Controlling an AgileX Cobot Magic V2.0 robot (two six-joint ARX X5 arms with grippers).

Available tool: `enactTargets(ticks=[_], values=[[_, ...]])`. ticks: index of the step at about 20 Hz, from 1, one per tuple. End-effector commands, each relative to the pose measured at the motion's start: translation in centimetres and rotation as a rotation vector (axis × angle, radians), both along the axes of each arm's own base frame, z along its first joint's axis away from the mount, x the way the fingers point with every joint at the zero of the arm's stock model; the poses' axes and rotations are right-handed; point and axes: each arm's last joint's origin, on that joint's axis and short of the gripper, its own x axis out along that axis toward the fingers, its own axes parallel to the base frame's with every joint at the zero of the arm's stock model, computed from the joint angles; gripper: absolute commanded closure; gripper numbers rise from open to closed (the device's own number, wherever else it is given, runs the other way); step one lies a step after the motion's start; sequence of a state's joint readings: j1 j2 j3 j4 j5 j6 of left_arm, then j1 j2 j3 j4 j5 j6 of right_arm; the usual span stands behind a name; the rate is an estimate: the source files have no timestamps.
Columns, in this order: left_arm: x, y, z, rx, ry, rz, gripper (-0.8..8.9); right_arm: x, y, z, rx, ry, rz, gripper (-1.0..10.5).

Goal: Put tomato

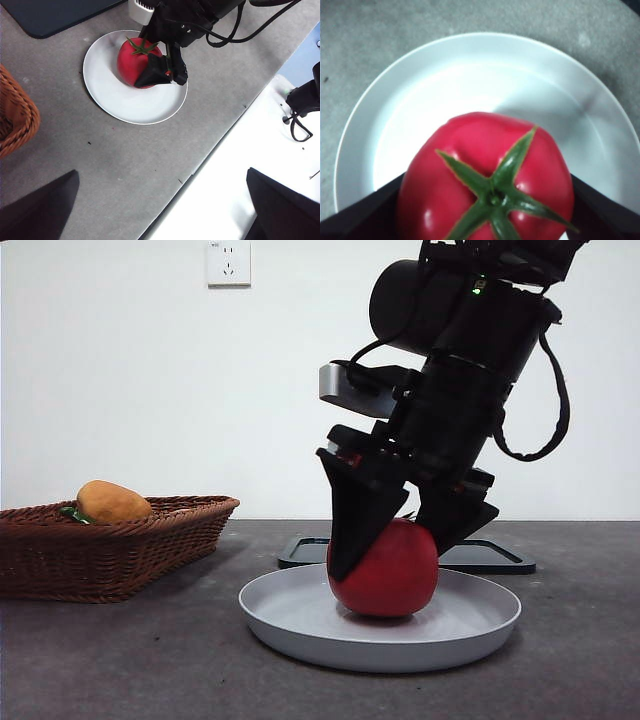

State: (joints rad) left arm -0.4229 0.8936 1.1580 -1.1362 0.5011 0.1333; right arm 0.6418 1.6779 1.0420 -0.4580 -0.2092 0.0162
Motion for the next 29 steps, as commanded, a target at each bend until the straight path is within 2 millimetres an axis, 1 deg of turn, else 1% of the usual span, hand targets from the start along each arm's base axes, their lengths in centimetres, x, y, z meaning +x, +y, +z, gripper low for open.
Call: enactTargets(ticks=[1, 3, 5, 8, 11, 13, 16, 19, 24, 27, 29], values=[[0.1, -0.1, 0.4, -0.007, -0.021, -0.015, 2.54, 0.1, 0.5, 2.1, 0.043, -0.051, 0.001, 6.9], [0.1, -0.1, 0.4, -0.007, -0.021, -0.015, 2.54, 0.2, 0.4, 4.4, 0.077, -0.110, -0.007, 6.9], [0.1, -0.1, 0.4, -0.007, -0.021, -0.015, 2.54, 0.8, 0.4, 6.7, 0.084, -0.198, -0.039, 6.9], [0.1, -0.1, 0.4, -0.006, -0.020, -0.014, 2.54, 2.6, -0.1, 9.5, 0.099, -0.307, -0.103, 6.9], [0.1, -0.1, 0.4, -0.006, -0.020, -0.015, 2.54, 4.8, -1.1, 11.1, 0.130, -0.380, -0.151, 6.9], [0.1, -0.1, 0.4, -0.006, -0.020, -0.014, 2.54, 6.8, -1.8, 11.3, 0.133, -0.406, -0.188, 6.9], [0.1, -0.1, 0.4, -0.006, -0.020, -0.014, 2.54, 9.9, -2.7, 10.0, 0.121, -0.399, -0.235, 6.8], [0.1, -0.1, 0.4, -0.006, -0.020, -0.014, 2.54, 12.7, -3.2, 7.6, 0.080, -0.367, -0.253, 6.9], [0.1, -0.1, 0.4, -0.006, -0.020, -0.014, 2.54, 15.7, -3.0, 3.8, 0.064, -0.322, -0.257, 6.8], [0.1, -0.1, 0.4, -0.006, -0.019, -0.014, 2.54, 17.0, -2.7, 1.8, 0.052, -0.309, -0.254, 6.8], [0.1, -0.1, 0.4, -0.007, -0.018, -0.013, 2.54, 17.5, -2.7, 0.9, 0.046, -0.301, -0.257, 6.8]])
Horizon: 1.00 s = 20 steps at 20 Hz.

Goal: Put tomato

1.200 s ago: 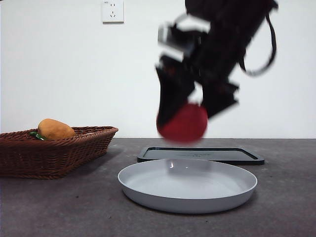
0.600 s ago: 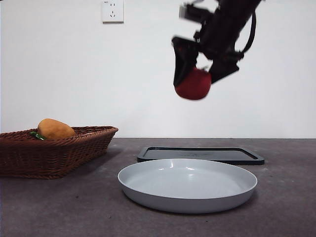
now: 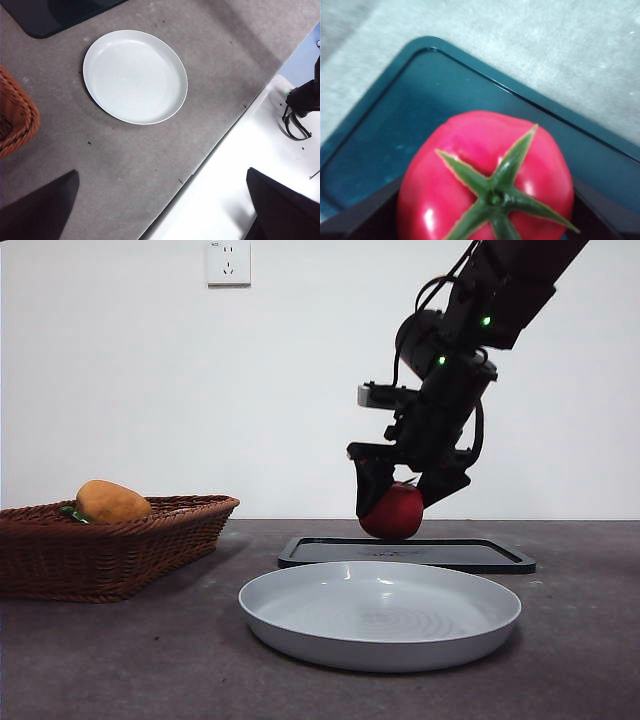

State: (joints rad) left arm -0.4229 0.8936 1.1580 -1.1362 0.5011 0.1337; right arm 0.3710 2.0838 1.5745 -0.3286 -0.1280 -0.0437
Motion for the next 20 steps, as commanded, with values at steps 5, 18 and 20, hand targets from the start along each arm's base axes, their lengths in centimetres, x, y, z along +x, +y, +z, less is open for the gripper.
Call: enactTargets(ticks=[5, 18, 20], values=[[0.1, -0.1, 0.4, -0.007, -0.017, -0.012, 2.54, 1.1, 0.0, -1.9, -0.011, 0.016, 0.001, 6.8], [0.1, -0.1, 0.4, -0.007, -0.017, -0.012, 2.54, 0.6, -0.1, -0.7, -0.014, 0.026, 0.001, 3.9], [0.1, -0.1, 0.4, -0.008, -0.018, -0.012, 2.54, 0.1, -0.3, 0.9, -0.013, 0.023, 0.002, 3.9]])
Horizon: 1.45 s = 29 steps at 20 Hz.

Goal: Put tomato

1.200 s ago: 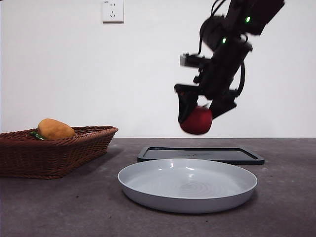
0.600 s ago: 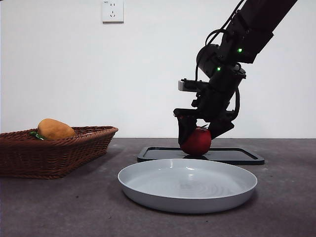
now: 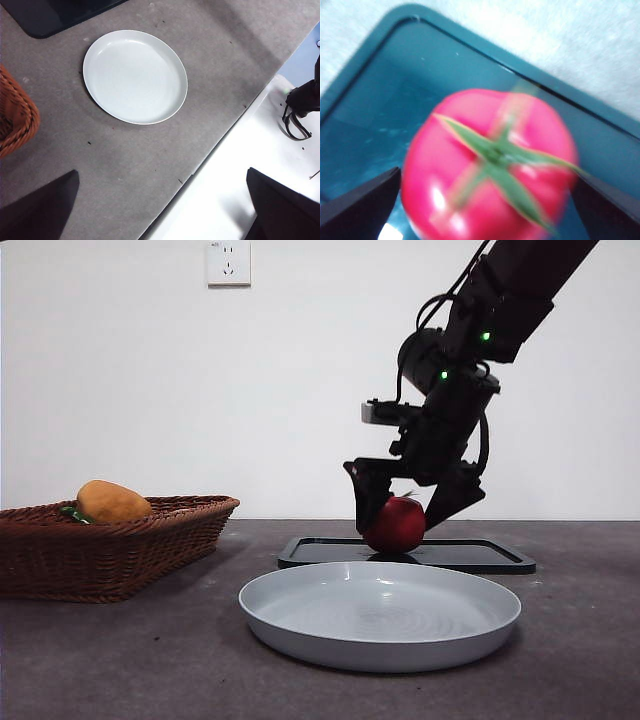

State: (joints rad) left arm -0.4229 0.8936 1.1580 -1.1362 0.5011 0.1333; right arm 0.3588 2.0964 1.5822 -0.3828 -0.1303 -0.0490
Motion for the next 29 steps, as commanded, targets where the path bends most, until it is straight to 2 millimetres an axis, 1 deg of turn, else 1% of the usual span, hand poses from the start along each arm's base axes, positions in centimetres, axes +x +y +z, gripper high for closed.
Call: enactTargets(ticks=[1, 3, 4, 6, 8, 10, 12, 13, 15, 17, 20, 23, 25, 27, 29], values=[[0.1, -0.1, 0.4, -0.007, -0.019, -0.013, 2.54, -0.5, 0.1, 2.5, 0.007, -0.025, 0.009, 3.9], [0.1, -0.1, 0.4, -0.007, -0.019, -0.012, 2.54, -1.6, -0.3, 5.0, 0.013, -0.038, 0.009, 3.9], [0.1, -0.1, 0.4, -0.007, -0.019, -0.012, 2.54, -2.2, -0.6, 6.6, 0.022, -0.063, 0.009, 3.9], [0.1, -0.1, 0.4, -0.007, -0.018, -0.012, 2.54, -4.1, -1.3, 10.5, 0.058, -0.117, -0.001, 3.9], [0.1, -0.1, 0.4, -0.007, -0.019, -0.012, 2.54, -7.0, -2.4, 14.4, 0.075, -0.145, 0.002, 3.9], [0.1, -0.1, 0.4, -0.007, -0.020, -0.013, 2.54, -10.1, -3.5, 17.5, 0.083, -0.156, 0.013, 3.9], [0.1, -0.1, 0.4, -0.007, -0.021, -0.014, 2.54, -13.1, -4.6, 19.8, 0.091, -0.160, 0.018, 3.9], [0.1, -0.1, 0.4, -0.007, -0.021, -0.014, 2.54, -14.5, -5.2, 20.6, 0.089, -0.153, 0.019, 3.9], [0.1, -0.1, 0.4, -0.007, -0.021, -0.014, 2.54, -17.1, -6.1, 21.6, 0.098, -0.142, 0.030, 3.9], [0.1, -0.1, 0.4, -0.007, -0.021, -0.014, 2.54, -19.7, -7.0, 22.0, 0.133, -0.135, 0.063, 3.9], [0.1, -0.1, 0.4, -0.007, -0.022, -0.015, 2.54, -23.2, -8.0, 21.3, 0.190, -0.118, 0.104, 3.9], [0.1, -0.1, 0.4, -0.009, -0.026, -0.015, 2.54, -26.5, -8.5, 19.1, 0.229, -0.042, 0.170, 3.9], [0.2, -0.1, 0.4, -0.010, -0.028, -0.015, 2.54, -28.1, -8.7, 17.3, 0.255, 0.020, 0.216, 3.9], [0.2, -0.1, 0.4, -0.009, -0.027, -0.014, 2.54, -29.3, -8.7, 15.6, 0.274, 0.068, 0.260, 3.9], [0.1, -0.1, 0.4, -0.009, -0.026, -0.014, 2.54, -30.0, -8.7, 14.3, 0.275, 0.098, 0.281, 3.9]])
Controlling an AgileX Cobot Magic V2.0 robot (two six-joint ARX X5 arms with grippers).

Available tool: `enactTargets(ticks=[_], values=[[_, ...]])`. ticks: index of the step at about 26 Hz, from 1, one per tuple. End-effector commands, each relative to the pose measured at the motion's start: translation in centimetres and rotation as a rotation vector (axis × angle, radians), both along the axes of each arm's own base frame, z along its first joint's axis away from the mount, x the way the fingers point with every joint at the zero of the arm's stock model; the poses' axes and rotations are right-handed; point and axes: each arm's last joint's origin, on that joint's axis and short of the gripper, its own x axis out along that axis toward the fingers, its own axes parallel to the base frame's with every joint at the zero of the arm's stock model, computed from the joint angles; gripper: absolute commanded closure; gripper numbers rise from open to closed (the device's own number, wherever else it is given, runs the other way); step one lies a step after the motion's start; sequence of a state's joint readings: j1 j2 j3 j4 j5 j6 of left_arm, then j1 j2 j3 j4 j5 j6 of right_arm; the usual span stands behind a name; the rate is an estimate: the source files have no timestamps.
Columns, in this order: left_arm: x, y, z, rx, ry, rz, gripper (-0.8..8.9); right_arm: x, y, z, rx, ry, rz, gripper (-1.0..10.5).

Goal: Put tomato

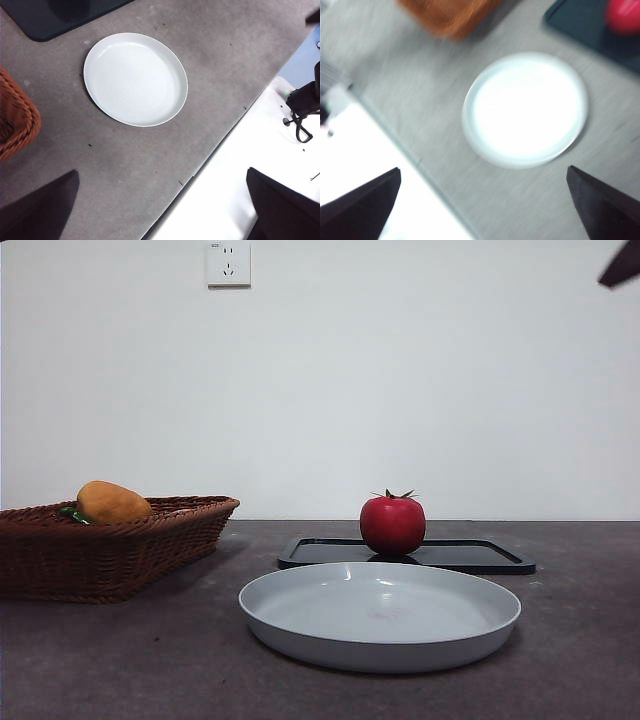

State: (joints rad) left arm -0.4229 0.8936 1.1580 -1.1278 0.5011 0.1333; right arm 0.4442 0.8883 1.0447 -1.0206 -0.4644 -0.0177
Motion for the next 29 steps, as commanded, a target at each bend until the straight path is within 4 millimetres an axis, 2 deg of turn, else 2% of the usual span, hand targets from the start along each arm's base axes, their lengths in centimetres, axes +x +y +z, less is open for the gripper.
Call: enactTargets(ticks=[1, 4, 15, 17, 20, 23, 25, 27, 29], values=[[0.09, -0.10, 0.35, -0.005, -0.018, -0.014, 2.54, -0.38, 0.12, -0.76, 0.006, 0.020, 0.012, 3.9], [0.10, -0.10, 0.35, -0.006, -0.018, -0.014, 2.54, -0.52, 0.06, -1.26, 0.001, 0.029, 0.012, 3.9], [0.10, -0.10, 0.35, -0.006, -0.018, -0.014, 2.56, -0.37, 0.14, -1.12, 0.012, 0.009, 0.011, 3.9], [0.09, -0.10, 0.35, -0.005, -0.018, -0.014, 2.71, -0.35, 0.15, -1.09, 0.014, 0.006, 0.011, 4.3], [0.10, -0.10, 0.35, -0.005, -0.019, -0.014, 4.14, -0.28, 0.18, -1.03, 0.018, -0.003, 0.011, 5.6], [0.10, -0.10, 0.36, -0.006, -0.019, -0.014, 6.85, -0.21, 0.22, -0.96, 0.024, -0.014, 0.011, 7.7], [0.10, -0.10, 0.36, -0.006, -0.019, -0.014, 8.14, -0.10, 0.27, -0.85, 0.031, -0.030, 0.011, 8.8], [0.10, -0.10, 0.36, -0.006, -0.019, -0.014, 8.05, 0.04, 0.34, -0.70, 0.041, -0.050, 0.011, 9.4], [0.10, -0.10, 0.35, -0.006, -0.018, -0.014, 8.05, 0.18, 0.41, -0.53, 0.052, -0.072, 0.011, 9.4]])
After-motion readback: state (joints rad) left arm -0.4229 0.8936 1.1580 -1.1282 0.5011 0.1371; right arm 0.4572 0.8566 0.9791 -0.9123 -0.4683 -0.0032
